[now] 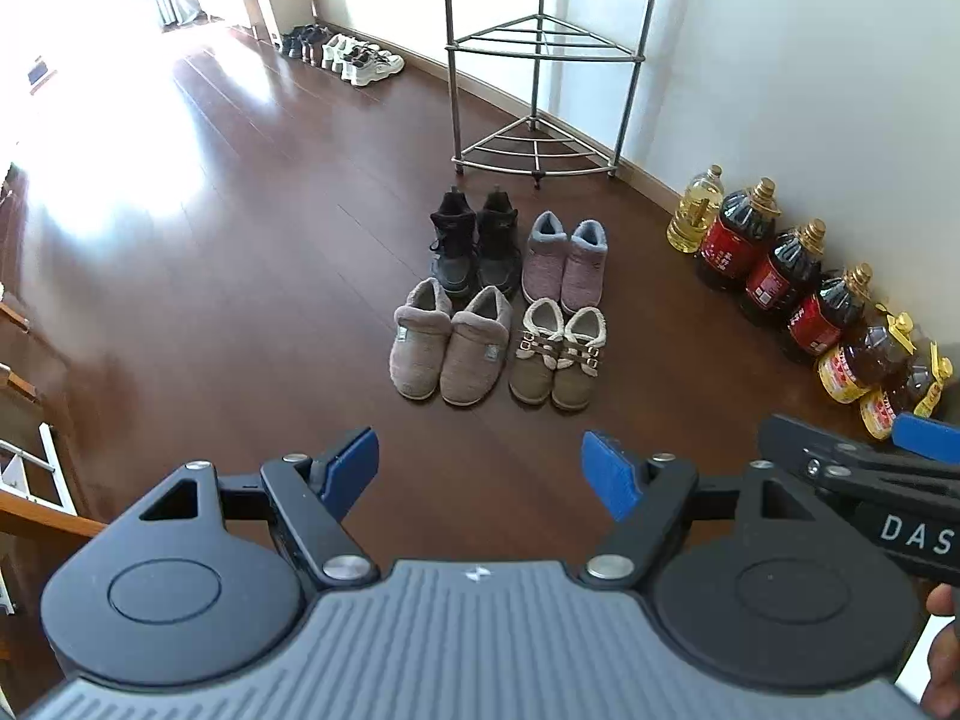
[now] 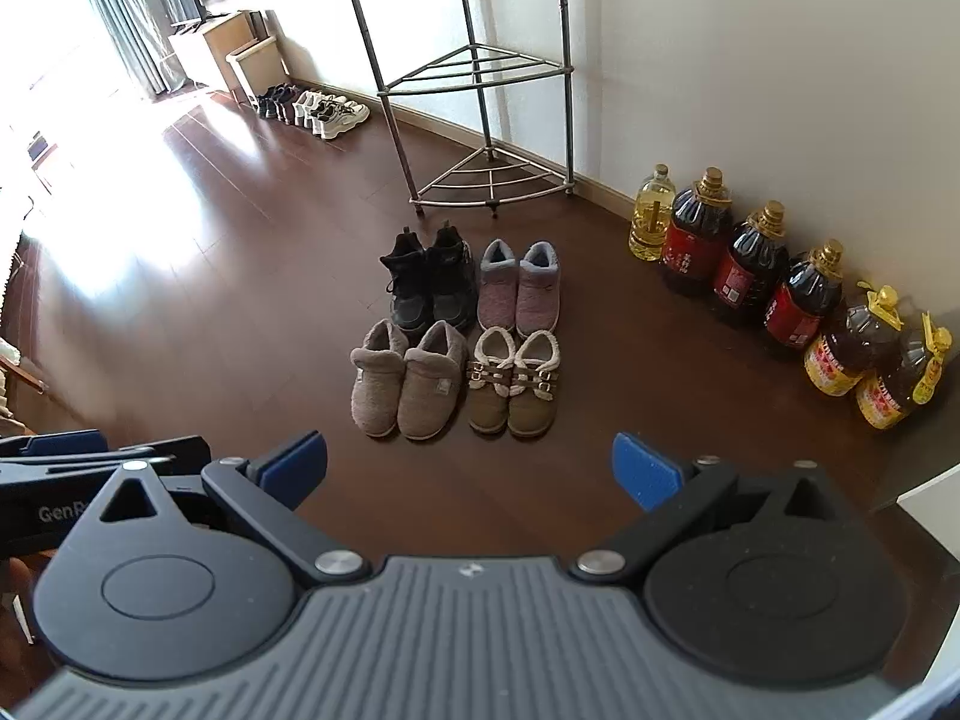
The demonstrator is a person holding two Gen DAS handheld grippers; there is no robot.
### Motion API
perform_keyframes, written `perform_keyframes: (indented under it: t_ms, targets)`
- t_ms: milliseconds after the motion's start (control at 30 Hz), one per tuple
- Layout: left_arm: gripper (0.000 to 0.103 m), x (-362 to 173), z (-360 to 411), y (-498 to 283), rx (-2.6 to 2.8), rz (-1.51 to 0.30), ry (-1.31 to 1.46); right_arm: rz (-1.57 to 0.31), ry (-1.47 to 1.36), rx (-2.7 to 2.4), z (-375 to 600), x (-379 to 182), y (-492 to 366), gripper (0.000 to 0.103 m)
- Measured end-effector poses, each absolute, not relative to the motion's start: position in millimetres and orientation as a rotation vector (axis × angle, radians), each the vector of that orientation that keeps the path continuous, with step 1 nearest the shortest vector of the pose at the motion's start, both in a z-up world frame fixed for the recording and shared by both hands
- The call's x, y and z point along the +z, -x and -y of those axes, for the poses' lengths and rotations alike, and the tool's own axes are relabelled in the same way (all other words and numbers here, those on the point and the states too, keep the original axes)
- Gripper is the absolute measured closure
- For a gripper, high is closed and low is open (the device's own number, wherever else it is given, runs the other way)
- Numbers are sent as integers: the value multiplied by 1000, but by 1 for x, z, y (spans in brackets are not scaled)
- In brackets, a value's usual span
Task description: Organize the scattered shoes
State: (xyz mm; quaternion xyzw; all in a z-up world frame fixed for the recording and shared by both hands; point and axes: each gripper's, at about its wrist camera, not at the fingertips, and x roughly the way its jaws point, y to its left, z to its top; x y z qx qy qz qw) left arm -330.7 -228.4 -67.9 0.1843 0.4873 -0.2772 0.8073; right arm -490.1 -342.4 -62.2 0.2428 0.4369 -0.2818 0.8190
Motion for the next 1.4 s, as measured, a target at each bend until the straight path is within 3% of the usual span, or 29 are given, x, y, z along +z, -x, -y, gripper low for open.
perform_keyframes:
  t_ms: [767,1400]
  targets:
    - [26,-48,195,231,-683,-983,-462,-879,-553,-723,297,-48,411,2]
    - [26,-52,193,195,-689,-1004,-460,-924,-566,-780,295,-54,373,2]
